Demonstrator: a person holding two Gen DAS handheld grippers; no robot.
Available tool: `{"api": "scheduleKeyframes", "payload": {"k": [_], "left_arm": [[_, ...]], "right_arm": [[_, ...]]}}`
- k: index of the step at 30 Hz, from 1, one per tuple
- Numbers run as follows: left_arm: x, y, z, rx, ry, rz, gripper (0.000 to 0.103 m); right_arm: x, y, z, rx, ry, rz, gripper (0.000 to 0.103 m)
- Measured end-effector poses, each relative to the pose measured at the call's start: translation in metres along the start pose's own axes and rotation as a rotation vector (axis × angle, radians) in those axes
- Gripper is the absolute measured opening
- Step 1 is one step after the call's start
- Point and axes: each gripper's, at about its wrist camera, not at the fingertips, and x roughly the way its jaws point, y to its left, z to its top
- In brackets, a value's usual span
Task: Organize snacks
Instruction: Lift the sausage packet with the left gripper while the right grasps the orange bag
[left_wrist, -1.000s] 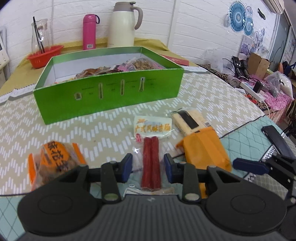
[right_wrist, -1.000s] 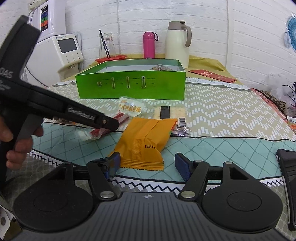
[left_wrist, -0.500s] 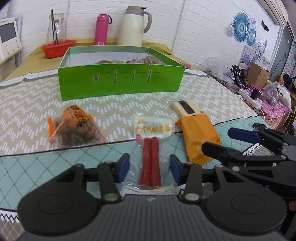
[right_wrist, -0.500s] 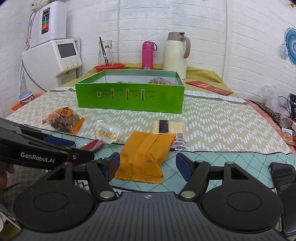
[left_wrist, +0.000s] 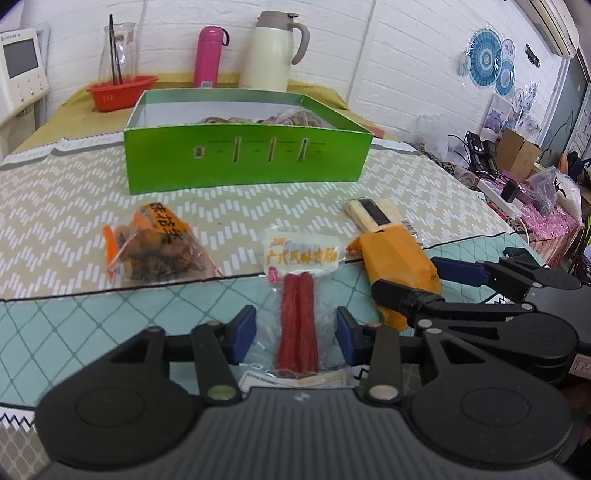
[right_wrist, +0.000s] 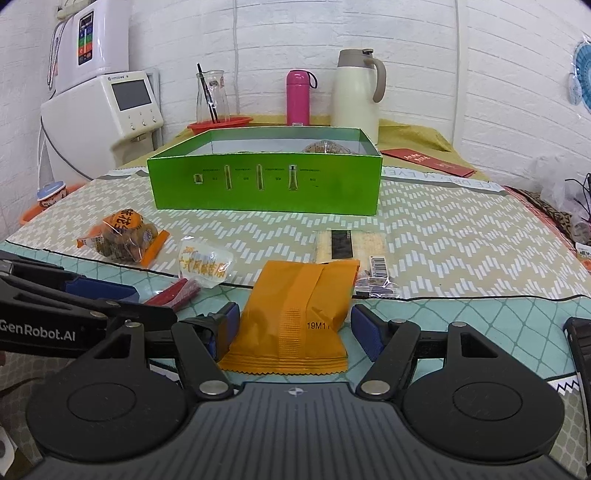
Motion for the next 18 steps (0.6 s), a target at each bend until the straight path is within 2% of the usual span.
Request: {"api": "scheduleKeyframes", "payload": {"k": [8, 10, 11, 13, 18], "left_arm": [[0.004, -0.008, -0.002, 0.084, -0.012, 0.044, 0.039], [0.004, -0.008, -0.002, 0.082, -0.017, 0.054, 0.036], [0.004, -0.006, -0.002, 0.072, -0.019, 0.049, 0.035], [0.001, -0.003, -0.001, 0.049, -0.031, 0.037, 0.028], [-0.004, 0.001, -0.002, -0.005, -0.032, 0.016, 0.025]], "right_arm": [[0.008, 0.004, 0.0, -0.017, 0.0, -0.005, 0.103], [0.011, 0.001, -0.003, -0.009, -0.001, 0.01, 0.093], [0.01, 0.0, -0.002, -0.009, -0.002, 0.022, 0.082], [0.008, 0.0, -0.001, -0.002, 0.007, 0.032, 0.079], [0.0, 0.004, -0.003, -0.007, 0.008, 0.041, 0.077]]}}
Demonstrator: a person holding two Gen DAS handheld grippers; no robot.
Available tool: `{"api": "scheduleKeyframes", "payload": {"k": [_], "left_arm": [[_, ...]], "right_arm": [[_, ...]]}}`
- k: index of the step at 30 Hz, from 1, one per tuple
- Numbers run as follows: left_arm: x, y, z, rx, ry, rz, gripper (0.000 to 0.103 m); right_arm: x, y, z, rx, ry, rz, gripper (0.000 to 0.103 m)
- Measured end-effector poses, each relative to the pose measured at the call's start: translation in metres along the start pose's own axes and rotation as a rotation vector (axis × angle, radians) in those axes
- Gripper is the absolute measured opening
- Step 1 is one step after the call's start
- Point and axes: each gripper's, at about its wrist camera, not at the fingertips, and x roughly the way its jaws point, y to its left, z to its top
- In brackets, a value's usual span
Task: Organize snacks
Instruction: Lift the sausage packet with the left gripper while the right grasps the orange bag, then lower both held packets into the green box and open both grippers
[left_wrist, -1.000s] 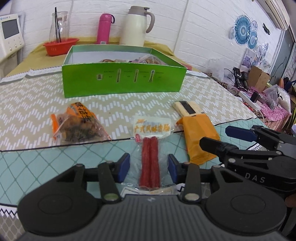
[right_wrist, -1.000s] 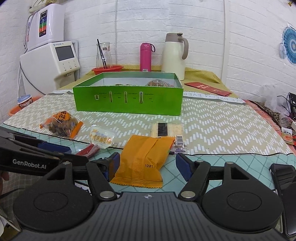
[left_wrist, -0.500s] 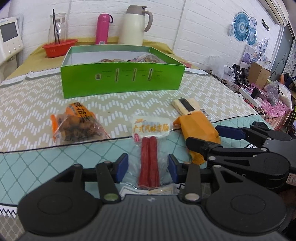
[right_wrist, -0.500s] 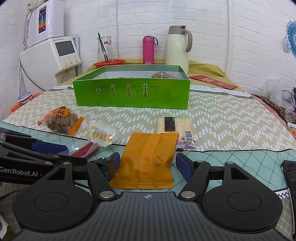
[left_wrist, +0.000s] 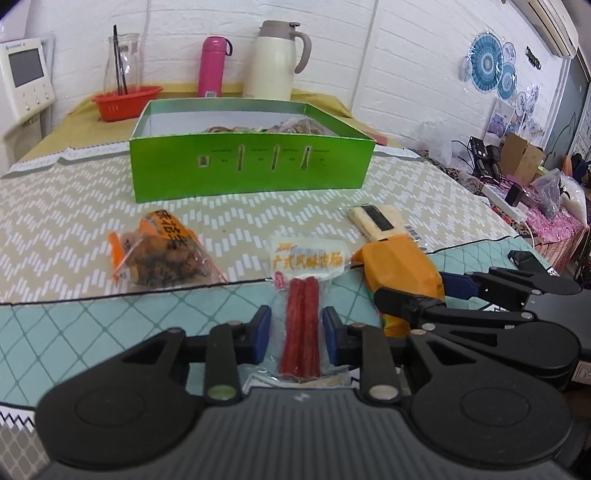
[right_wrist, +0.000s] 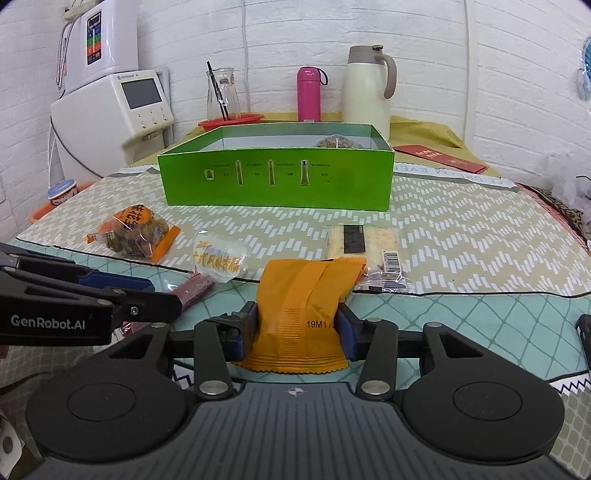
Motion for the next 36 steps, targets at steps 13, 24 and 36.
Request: {"api": "scheduleKeyframes", "payload": {"k": [13, 24, 36], "left_arm": [[-0.04, 0.014, 0.037, -0.067, -0.116, -0.107, 0.024], [-0.03, 0.065, 0.136, -0.155, -0.224, -0.058, 0.024], [0.047, 0.114, 0.19, -0.19, -0.137, 0.109, 0.025]], "right_arm": [[-0.024, 0.006, 0.033, -0.011, -0.118, 0.039, 0.078], [0.012, 0.004, 0.108, -0.005, -0.212, 0.113, 0.078], [0.111, -0.01, 0.151, 0.041, -0.152, 0.119, 0.078]]}}
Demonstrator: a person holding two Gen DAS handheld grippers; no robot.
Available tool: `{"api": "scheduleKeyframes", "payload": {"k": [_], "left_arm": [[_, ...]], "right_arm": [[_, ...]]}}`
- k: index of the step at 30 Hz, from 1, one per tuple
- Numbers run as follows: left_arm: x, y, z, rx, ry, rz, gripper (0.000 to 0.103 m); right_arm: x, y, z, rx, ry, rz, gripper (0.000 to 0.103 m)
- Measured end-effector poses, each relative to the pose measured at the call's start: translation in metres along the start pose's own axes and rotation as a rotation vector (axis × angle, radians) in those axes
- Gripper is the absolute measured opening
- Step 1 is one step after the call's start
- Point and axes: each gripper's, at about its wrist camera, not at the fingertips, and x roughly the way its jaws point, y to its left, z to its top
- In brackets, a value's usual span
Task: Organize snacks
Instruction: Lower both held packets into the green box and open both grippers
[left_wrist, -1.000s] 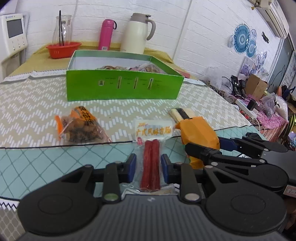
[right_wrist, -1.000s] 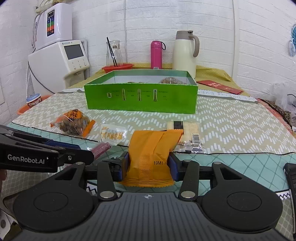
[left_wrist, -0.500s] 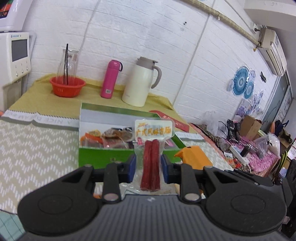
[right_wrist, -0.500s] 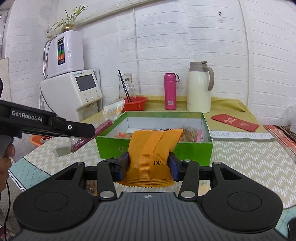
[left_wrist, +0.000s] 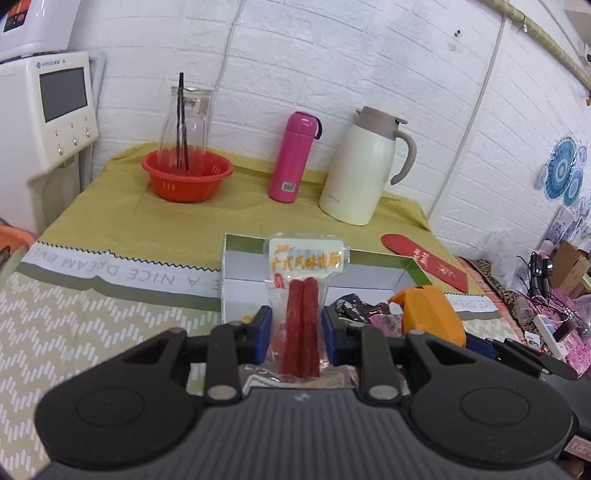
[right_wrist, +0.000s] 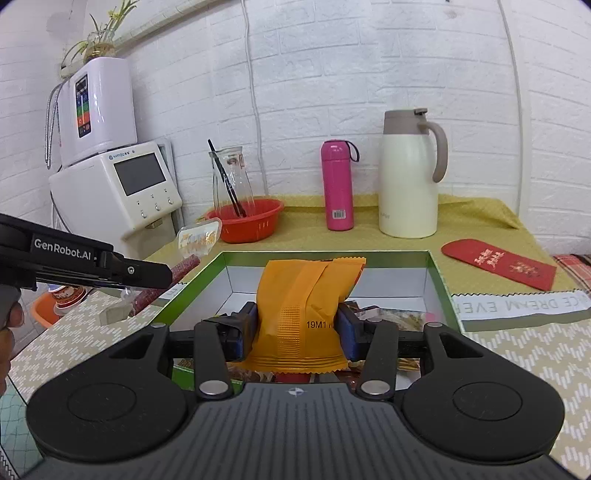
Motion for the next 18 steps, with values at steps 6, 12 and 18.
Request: {"api": "scheduleKeyframes", "payload": {"k": [6, 12, 18], "left_arm": [[0.033, 0.006, 0.006, -0.01, 0.035, 0.033, 0.025], [0.048, 0.014, 0.007, -0.046, 0.041, 0.014, 0.069], [0.04, 0.017, 0.002, -0.074, -0.002, -0.026, 0.073]], "right_arm": [[0.048, 0.005, 0.003, 0.012, 0.07, 0.025, 0.078], [0.074, 0.015, -0.001, -0.087, 0.105, -0.004, 0.103], [0.058, 0.006, -0.008, -0.112, 0.036, -0.022, 0.103]]}}
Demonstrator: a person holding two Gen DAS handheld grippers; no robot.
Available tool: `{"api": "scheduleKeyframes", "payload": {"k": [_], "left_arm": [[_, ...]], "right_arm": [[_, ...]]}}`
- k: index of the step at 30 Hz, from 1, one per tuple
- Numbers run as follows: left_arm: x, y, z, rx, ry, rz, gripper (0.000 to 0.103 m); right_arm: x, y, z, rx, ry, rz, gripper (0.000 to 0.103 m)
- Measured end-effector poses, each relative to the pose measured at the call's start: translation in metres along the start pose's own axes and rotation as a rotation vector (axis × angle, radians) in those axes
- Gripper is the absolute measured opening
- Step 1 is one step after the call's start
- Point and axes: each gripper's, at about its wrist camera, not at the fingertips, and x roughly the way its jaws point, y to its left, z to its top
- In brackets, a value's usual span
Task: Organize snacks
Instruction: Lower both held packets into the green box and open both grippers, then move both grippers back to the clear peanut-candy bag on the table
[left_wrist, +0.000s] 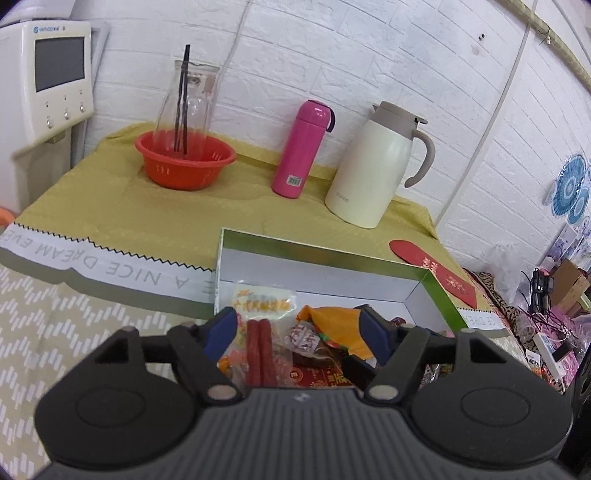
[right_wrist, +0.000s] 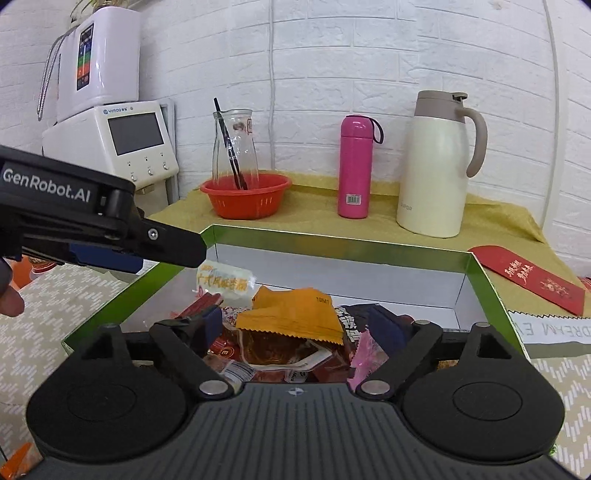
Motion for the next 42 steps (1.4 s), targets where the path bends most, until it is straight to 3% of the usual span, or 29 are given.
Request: {"api": "scheduleKeyframes", "payload": {"k": [6, 11, 14, 18, 29, 35, 42], "left_arm": [[-0.012, -0.01, -0.002, 0.026, -0.017, 0.061, 0.078], [-0.03, -0.019, -0.007, 0.04, -0.019, 0.075, 0.082], [-0.045, -0.027, -0.011, 0.057, -0.046, 0.09, 0.103], [-0.07, -0.043, -0.017, 0.109, -0.097, 0.083, 0.103], [-0.121, -0.077, -0.049, 0.186, -0.109, 0.038, 0.103], [-0.147, -0.065, -0.083, 0.181, -0.06, -0.01, 0.103], [-0.153, -0.016, -0.131, 0.192, 0.116, 0.034, 0.103]], "right_arm": [[-0.006, 0.002, 0.001, 0.001, 0.022, 0.004, 0.103], [-0.029, 0.01, 0.004, -0.002, -0.015, 0.005, 0.103], [-0.047, 0.014, 0.007, -0.009, -0.033, 0.003, 0.103], [-0.071, 0.017, 0.009, -0.016, -0.056, -0.001, 0.103], [-0.138, 0.027, -0.009, 0.008, -0.041, 0.024, 0.103], [-0.164, 0.033, -0.037, 0.06, 0.096, 0.118, 0.103], [-0.173, 0.054, -0.076, -0.06, 0.157, 0.133, 0.103]]}}
